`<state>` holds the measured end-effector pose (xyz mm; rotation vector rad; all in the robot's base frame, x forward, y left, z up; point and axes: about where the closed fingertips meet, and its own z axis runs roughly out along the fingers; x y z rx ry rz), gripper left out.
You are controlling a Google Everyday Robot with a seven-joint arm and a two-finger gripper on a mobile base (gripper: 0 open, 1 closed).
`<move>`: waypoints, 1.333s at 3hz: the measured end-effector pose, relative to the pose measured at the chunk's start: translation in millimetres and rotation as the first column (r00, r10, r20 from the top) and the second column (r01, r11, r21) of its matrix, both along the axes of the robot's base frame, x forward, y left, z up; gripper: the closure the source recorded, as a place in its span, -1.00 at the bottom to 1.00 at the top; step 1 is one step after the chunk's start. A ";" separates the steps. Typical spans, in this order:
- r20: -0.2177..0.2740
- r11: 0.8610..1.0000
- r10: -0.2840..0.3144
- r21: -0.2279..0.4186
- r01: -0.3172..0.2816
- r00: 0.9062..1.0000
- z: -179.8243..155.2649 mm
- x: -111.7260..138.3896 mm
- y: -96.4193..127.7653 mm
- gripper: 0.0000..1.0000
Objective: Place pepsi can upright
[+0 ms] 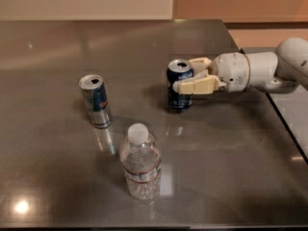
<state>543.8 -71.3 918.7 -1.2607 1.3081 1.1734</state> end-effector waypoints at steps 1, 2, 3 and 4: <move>-0.005 1.000 -0.008 0.026 0.008 1.000 -4.5 0.9 -3.3 -0.28; -0.004 0.999 -0.012 0.041 0.012 1.000 -7.2 1.8 -5.6 -0.74; -0.003 0.999 -0.007 0.041 0.008 1.000 -6.6 1.5 -2.7 -1.00; -0.003 0.999 -0.007 0.041 0.007 1.000 -6.6 1.5 -2.6 -1.00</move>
Offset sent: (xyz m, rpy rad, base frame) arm 0.0034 -0.0144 -0.0118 0.0579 0.0032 -0.0279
